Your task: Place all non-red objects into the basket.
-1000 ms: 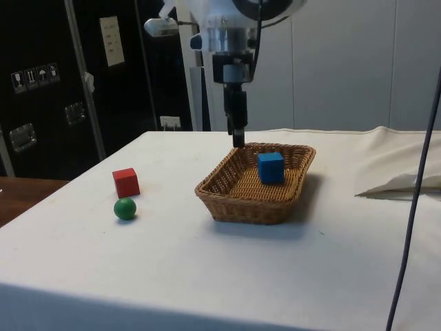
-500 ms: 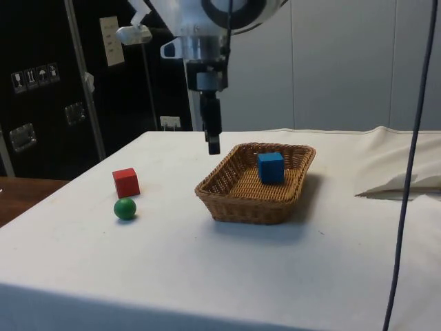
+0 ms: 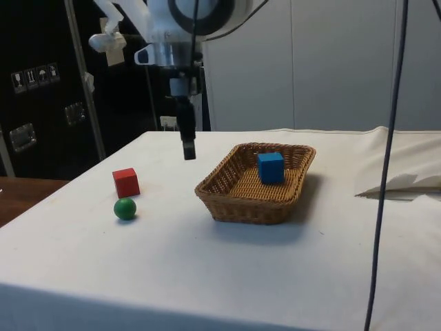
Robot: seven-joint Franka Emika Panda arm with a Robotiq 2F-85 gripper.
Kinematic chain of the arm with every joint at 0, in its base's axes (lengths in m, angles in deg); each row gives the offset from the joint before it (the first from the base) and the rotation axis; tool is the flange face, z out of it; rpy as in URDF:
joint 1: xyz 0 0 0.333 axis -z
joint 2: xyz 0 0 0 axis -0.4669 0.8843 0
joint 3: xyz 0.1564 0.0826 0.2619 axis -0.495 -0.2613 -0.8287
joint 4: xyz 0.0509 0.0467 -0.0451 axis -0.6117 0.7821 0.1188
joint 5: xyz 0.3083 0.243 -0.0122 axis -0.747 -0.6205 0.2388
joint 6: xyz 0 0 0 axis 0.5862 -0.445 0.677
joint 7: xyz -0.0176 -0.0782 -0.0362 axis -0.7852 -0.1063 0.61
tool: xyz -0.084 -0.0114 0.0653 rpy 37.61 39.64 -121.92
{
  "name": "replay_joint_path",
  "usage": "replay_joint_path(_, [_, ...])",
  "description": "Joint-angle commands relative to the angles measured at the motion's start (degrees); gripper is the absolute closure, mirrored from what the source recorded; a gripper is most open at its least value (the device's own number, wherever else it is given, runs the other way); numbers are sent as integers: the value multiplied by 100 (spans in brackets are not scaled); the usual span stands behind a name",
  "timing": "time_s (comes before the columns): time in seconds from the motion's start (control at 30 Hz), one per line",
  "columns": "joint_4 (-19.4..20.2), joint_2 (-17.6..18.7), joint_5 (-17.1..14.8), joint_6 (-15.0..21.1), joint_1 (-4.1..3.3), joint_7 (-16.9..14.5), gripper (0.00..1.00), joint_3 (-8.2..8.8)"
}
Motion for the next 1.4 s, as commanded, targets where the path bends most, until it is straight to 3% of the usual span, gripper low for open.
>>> replay_joint_path(0.0, [-92, 69, 0, -57, -23, 57, 0, -11])
replay_joint_path(0.17, [-235, 183, 0, -34, -17, 63, 0, -57])
replay_joint_path(0.43, [-773, 625, 0, -92, -46, 149, 0, -115])
replay_joint_path(0.47, [-670, 550, 0, -34, -34, 109, 0, -109])
replay_joint_path(0.5, [-917, 739, 0, -103, -52, 155, 0, -120])
replay_joint_path(0.67, [-1358, 1077, 0, -155, -57, 166, 0, -143])
replay_joint_path(0.7, [-1278, 1014, 0, -92, -46, 138, 0, -143])
replay_joint_path(1.0, [-2000, 1541, 6, -246, -80, 201, 0, -166])
replay_joint_path(1.37, [-2521, 1960, 11, -298, -103, 241, 0, -212])
